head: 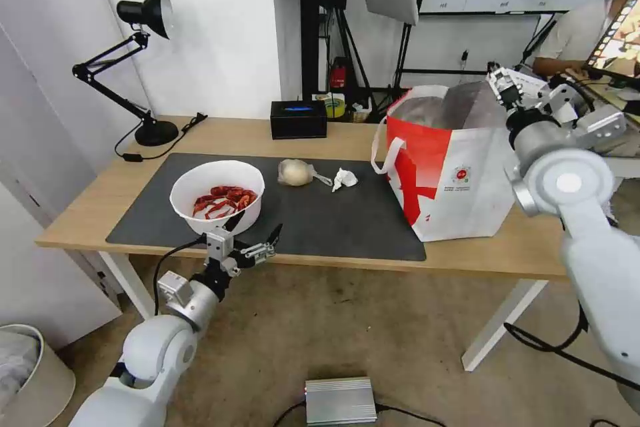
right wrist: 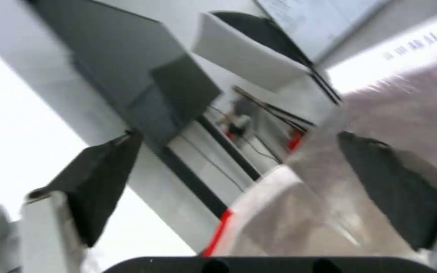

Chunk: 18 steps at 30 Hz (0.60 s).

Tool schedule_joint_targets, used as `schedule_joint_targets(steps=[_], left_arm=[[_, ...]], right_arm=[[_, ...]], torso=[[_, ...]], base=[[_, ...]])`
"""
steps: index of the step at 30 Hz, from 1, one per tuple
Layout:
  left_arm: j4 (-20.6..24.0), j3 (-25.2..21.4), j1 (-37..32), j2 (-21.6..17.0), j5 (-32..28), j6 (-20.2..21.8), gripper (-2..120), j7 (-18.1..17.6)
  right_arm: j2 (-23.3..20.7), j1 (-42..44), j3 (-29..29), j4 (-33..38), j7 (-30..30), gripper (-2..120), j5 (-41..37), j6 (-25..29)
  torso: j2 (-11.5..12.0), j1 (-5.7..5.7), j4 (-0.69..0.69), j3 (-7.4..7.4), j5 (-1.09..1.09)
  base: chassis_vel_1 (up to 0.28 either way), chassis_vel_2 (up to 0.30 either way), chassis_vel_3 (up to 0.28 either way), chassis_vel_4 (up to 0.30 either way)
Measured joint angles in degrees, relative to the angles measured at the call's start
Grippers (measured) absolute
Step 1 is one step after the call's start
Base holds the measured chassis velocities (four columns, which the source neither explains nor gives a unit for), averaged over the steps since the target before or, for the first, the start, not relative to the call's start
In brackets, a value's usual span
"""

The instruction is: Pick up the trash from the table and place it into the takeout bag.

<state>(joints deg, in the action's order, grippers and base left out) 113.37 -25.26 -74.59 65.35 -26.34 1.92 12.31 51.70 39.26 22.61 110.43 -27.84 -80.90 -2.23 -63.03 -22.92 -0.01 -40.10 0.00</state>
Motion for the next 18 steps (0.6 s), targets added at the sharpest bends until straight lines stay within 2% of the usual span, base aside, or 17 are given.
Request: schedule_joint_targets(steps=[6,10,18], left_arm=[[0.66,-0.97,-0.44,0.05,-0.10,0.17,100,-0.69],[1.15,-1.51,-0.69,0.10,-0.12,0.26,100,-1.62],[1.35,-2.33,-0.77,0.16,-0.14,0.35,100,-3.12]], right_arm=[[-3.05,7.11,0.16,4.20,12.32,100,9.59,4.05],[-3.65,11.08,0.48,6.90,16.40,100,14.69,5.59],[-2.66,18.44,1.50,10.42,20.79,100,21.58,7.46]], torso=[[0.00,0.00,0.00,0.00,0.00],[0.00,0.00,0.01,0.00,-0.01],[0.00,0.00,0.00,0.00,-0.01]], base=[[0.000,0.000,0.000,0.000],[0.000,0.000,0.000,0.000],[0.000,0.000,0.000,0.000]])
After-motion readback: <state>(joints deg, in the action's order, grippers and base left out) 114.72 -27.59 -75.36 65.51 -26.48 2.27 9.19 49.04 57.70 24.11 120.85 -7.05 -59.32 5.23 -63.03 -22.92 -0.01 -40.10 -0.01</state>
